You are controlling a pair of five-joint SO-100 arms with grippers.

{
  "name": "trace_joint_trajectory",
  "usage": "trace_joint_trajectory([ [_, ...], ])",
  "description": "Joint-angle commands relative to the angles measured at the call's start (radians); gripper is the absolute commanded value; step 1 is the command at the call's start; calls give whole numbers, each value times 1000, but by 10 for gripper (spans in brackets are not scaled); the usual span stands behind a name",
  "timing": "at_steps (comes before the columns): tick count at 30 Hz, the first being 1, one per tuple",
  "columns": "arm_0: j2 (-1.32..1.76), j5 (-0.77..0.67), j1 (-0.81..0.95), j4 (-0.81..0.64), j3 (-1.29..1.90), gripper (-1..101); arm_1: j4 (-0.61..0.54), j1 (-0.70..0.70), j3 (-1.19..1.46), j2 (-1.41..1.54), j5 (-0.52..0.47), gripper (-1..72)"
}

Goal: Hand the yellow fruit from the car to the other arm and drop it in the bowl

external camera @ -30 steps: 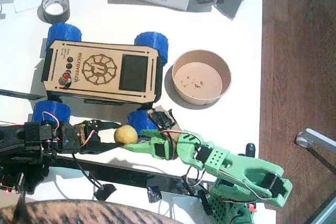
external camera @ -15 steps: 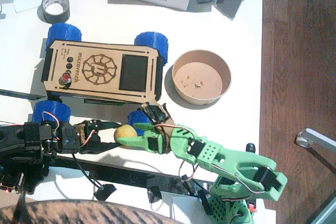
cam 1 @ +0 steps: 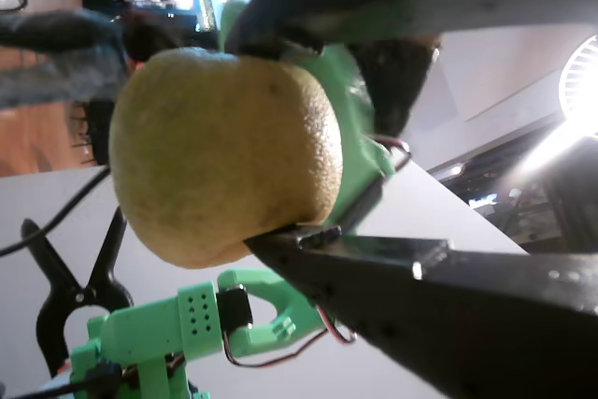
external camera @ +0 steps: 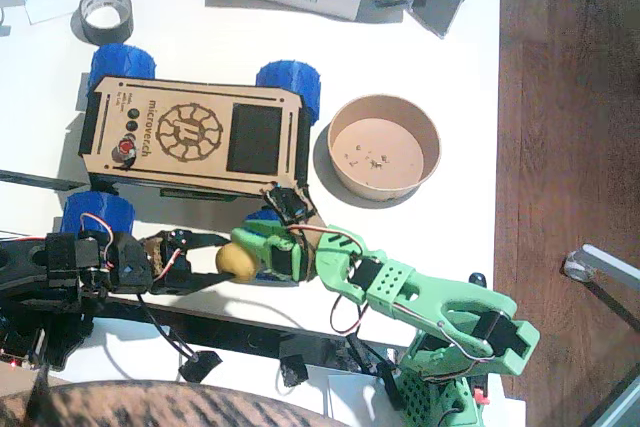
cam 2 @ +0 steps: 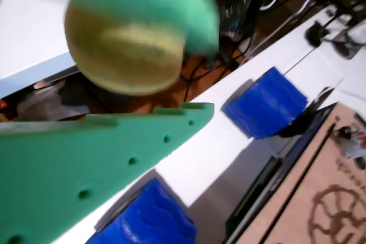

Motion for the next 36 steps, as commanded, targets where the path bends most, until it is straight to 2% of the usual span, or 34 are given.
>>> trace_joint_trajectory([
  [1,37,-14,-3,-2,-15,2,5,-18,-41,8,-15,1],
  [13,43,-14,-3,-2,-15,2,15,-18,-43,-14,-14,5],
  [15,43,-14,-3,-2,-15,2,14,-18,-40,-14,-12,160],
  [16,43,-14,-3,-2,-15,2,8,-18,-35,-11,-11,204],
  [18,43,-14,-3,-2,-15,2,-6,-20,-17,3,-5,259],
  [20,43,-14,-3,-2,-15,2,-14,-21,0,29,5,282],
  [28,43,-14,-5,3,-15,2,14,-34,14,74,28,301],
  [36,43,-14,-5,3,-15,2,17,-54,-34,-37,87,293],
])
